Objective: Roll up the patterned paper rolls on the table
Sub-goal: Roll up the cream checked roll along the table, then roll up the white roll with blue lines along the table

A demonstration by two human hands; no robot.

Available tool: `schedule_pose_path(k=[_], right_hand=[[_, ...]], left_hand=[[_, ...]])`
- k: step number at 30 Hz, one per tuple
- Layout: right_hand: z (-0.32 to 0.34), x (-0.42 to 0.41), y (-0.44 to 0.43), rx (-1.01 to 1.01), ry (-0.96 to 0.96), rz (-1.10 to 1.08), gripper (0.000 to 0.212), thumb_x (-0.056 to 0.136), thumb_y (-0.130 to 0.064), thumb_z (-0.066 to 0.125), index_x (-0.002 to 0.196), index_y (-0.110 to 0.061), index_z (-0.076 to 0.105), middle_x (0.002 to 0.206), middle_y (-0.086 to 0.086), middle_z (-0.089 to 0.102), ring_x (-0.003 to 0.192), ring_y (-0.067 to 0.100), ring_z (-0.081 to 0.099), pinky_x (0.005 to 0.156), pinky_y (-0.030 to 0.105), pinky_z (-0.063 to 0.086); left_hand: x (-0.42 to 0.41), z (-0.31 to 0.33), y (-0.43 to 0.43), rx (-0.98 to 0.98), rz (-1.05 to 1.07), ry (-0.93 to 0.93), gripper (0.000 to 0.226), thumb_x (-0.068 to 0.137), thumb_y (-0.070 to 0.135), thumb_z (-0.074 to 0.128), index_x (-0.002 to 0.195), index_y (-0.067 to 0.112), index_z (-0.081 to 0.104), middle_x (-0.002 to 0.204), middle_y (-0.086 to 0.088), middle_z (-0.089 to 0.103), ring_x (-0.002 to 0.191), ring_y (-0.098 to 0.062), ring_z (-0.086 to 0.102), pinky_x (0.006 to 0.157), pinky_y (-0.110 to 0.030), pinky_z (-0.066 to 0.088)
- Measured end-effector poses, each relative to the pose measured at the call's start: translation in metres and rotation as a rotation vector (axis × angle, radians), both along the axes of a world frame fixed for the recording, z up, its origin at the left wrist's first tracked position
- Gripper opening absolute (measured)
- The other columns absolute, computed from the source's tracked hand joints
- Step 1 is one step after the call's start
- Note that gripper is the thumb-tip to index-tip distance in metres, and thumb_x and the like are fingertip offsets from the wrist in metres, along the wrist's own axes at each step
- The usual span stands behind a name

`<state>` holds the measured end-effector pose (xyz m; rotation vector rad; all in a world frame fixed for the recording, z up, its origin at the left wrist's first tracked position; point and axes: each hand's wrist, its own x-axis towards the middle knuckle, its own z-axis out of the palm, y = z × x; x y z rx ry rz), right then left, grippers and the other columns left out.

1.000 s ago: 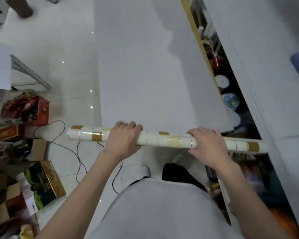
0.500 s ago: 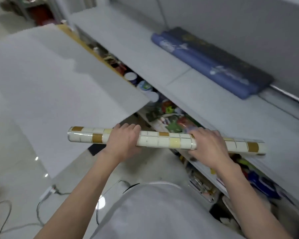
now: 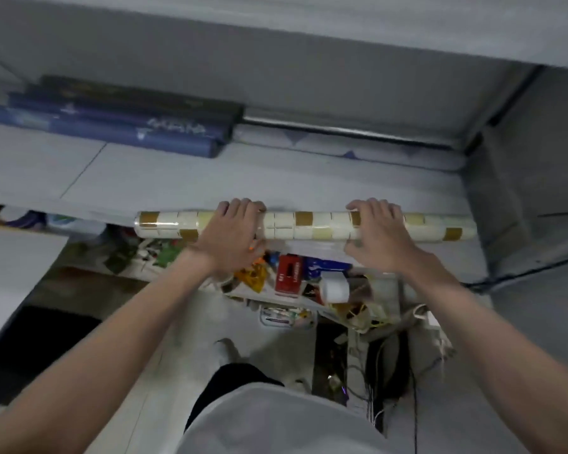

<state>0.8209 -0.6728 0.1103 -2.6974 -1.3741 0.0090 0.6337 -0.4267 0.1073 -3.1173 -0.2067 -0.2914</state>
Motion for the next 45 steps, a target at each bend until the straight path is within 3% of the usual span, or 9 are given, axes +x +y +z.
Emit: schedule_pose_path(k=[7,10,15,18,24,29,34,40,45], right_hand=[[-0.021,0.074,-0.012,0.038,0.129,-0.153,0.052,0.086,-0.021,0.067,0.131,-0.017,0.042,0.124,0.007,0.053,0.111,0.026,0.05,0.099,0.038,0.033],[-0.031,0.105,-0.003,0.084,0.185,-0.228,0.049,0.086,-0.022,0.072,0.128,-0.014,0.048,0.123,0.008,0.058,0.111,0.028,0.055,0.098,0.039,0.037],[-0.045,0.156,0.02,-0.007,-0.096,-0.303,0.049,0.094,-0.037,0.058,0.139,-0.02,0.049,0.131,0.015,0.048,0.122,0.035,0.042,0.104,0.044,0.029],[-0.047,0.182,0.041,-0.029,-0.111,-0.379,0.052,0.097,-0.04,0.053,0.141,-0.015,0.041,0.139,0.014,0.046,0.127,0.035,0.042,0.106,0.044,0.032],[-0.035,0.198,0.071,0.12,-0.018,-0.473,0.047,0.097,-0.031,0.057,0.136,-0.007,0.046,0.139,0.017,0.049,0.126,0.036,0.047,0.105,0.042,0.036],[-0.022,0.119,0.071,0.354,0.269,-0.395,0.043,0.097,-0.028,0.057,0.137,-0.013,0.052,0.136,0.011,0.054,0.126,0.03,0.049,0.106,0.037,0.039],[-0.035,0.002,0.056,0.449,0.531,-0.227,0.028,0.096,-0.031,0.059,0.123,-0.023,0.062,0.115,-0.008,0.061,0.102,0.009,0.06,0.093,0.031,0.051],[-0.046,-0.097,0.057,0.462,0.864,-0.144,0.015,0.094,-0.028,0.064,0.108,-0.03,0.067,0.102,-0.022,0.066,0.094,-0.01,0.061,0.083,0.013,0.049],[-0.06,-0.146,0.075,0.272,1.088,-0.127,0.016,0.095,-0.032,0.062,0.11,-0.035,0.067,0.106,-0.022,0.066,0.095,-0.011,0.059,0.08,0.008,0.045]], left_hand=[[0.111,-0.017,0.017,-0.116,-0.079,0.145,0.047,0.094,0.028,0.058,0.135,0.01,0.042,0.129,-0.016,0.042,0.107,-0.034,0.054,0.099,-0.043,0.039],[0.151,-0.027,0.026,-0.128,-0.082,0.14,0.05,0.095,0.04,0.058,0.134,0.013,0.044,0.128,-0.011,0.048,0.113,-0.031,0.052,0.1,-0.04,0.037],[0.21,-0.041,0.052,0.0,-0.017,0.039,0.051,0.097,0.047,0.05,0.135,0.014,0.045,0.133,-0.01,0.053,0.123,-0.031,0.045,0.101,-0.038,0.03],[0.238,-0.042,0.066,0.051,0.021,0.058,0.055,0.096,0.052,0.047,0.14,0.02,0.041,0.139,-0.012,0.046,0.126,-0.033,0.041,0.103,-0.043,0.033],[0.256,-0.028,0.069,-0.233,0.059,0.015,0.058,0.097,0.036,0.055,0.142,0.004,0.038,0.147,-0.022,0.036,0.135,-0.037,0.037,0.112,-0.043,0.028],[0.189,-0.011,0.044,-0.487,0.054,-0.051,0.041,0.096,0.027,0.055,0.133,0.008,0.052,0.135,-0.013,0.05,0.123,-0.03,0.048,0.102,-0.039,0.042],[0.074,-0.01,-0.008,-0.74,0.223,-0.249,0.029,0.098,0.03,0.056,0.121,0.014,0.061,0.116,-0.003,0.063,0.103,-0.015,0.059,0.087,-0.032,0.05],[-0.091,-0.034,-0.05,-0.945,0.659,-0.306,0.004,0.094,0.034,0.061,0.092,0.035,0.065,0.087,0.019,0.068,0.084,0.003,0.063,0.065,-0.017,0.047],[-0.203,-0.051,-0.051,-1.0,1.048,-0.443,0.007,0.093,0.026,0.063,0.09,0.027,0.069,0.085,0.013,0.071,0.08,0.002,0.063,0.067,-0.024,0.05]])
